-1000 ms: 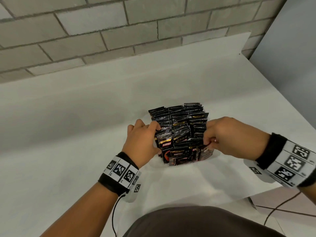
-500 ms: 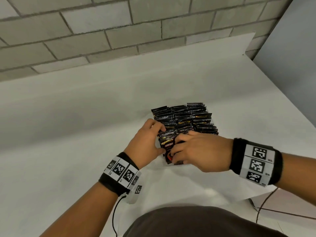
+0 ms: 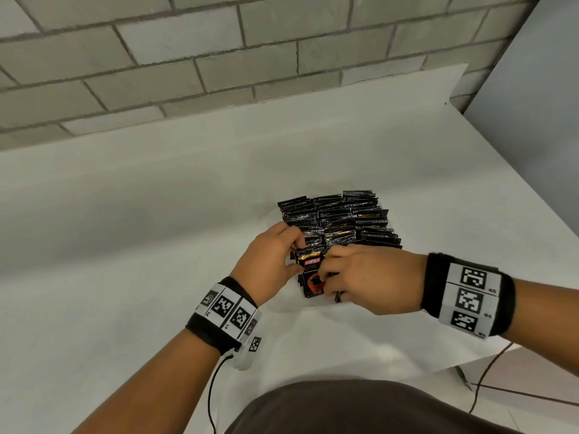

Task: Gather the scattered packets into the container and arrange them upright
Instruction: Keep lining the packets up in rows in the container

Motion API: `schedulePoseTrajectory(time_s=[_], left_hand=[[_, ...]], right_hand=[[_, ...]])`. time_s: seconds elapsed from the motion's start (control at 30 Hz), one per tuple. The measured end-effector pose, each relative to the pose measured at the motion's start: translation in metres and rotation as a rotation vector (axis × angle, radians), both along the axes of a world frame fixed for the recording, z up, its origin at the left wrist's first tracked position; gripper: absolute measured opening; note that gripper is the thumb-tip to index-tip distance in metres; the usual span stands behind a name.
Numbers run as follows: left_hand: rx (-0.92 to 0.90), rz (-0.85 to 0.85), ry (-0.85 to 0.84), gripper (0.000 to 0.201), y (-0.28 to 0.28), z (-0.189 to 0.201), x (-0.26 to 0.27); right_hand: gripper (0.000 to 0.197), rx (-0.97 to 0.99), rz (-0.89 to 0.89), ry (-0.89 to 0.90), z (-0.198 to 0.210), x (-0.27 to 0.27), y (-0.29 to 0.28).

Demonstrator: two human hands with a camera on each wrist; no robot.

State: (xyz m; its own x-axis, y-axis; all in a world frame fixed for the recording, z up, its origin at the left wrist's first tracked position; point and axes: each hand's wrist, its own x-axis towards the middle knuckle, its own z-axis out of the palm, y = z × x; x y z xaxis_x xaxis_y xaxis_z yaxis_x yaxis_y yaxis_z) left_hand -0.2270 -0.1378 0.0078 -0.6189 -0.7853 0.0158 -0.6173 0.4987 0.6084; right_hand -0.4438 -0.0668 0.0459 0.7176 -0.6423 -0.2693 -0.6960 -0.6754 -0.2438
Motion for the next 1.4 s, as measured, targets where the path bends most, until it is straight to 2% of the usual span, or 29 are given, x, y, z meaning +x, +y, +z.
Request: schedulePoseTrajectory(time_s=[0.1,0.17,0.27,0.37,0.43,0.5,0.63,0.73,0.8,1.0,1.13,1.4], left_hand=[[-0.124,0.044,-0.019,0.052,0.002,-0.002,0.002],[-0.193,0.096,-0.047,0.069,0.002,-0.002,0.003],[-0.17,0.171,-0.084,0.099,0.001,-0.002,0.004],[-0.107,0.176,-0.118,0.118,-0.002,-0.003,0.004],[-0.095,0.157,-0.132,0.123,-0.003,-0.006,0.004],[-0.099,0.14,-0.163,0.124,-0.004,-0.007,0.002],[-0.105,0.091,-0.218,0.121,-0.007,-0.005,0.001],[-0.082,0.079,-0.223,0.12,-0.009,-0.003,0.005],[-0.079,0.085,-0.214,0.119,-0.01,-0.003,0.009],[-0.09,0.065,-0.212,0.116,-0.008,-0.006,0.014],[-0.101,0.064,-0.219,0.114,-0.007,-0.007,0.012],[-0.071,0.068,-0.23,0.115,-0.006,-0.009,0.012]], right_hand=[[0.036,0.034,-0.07,-0.095,0.014,-0.006,-0.002],[0.043,0.039,-0.163,-0.147,0.026,-0.012,-0.006],[0.05,0.034,-0.366,-0.272,0.043,-0.034,-0.013],[0.061,0.099,-0.584,-0.249,0.059,-0.06,-0.014],[0.068,0.171,-0.646,-0.176,0.061,-0.068,-0.01],[0.066,0.233,-0.624,-0.129,0.051,-0.065,-0.003],[0.046,0.265,-0.591,-0.146,0.03,-0.061,0.007],[0.024,0.199,-0.568,-0.176,0.029,-0.066,0.007],[0.017,0.135,-0.56,-0.156,0.028,-0.068,0.008],[0.013,0.093,-0.552,-0.074,0.031,-0.064,0.011],[0.014,0.157,-0.573,-0.047,0.035,-0.064,0.006],[0.012,0.154,-0.619,-0.072,0.038,-0.064,0.0]])
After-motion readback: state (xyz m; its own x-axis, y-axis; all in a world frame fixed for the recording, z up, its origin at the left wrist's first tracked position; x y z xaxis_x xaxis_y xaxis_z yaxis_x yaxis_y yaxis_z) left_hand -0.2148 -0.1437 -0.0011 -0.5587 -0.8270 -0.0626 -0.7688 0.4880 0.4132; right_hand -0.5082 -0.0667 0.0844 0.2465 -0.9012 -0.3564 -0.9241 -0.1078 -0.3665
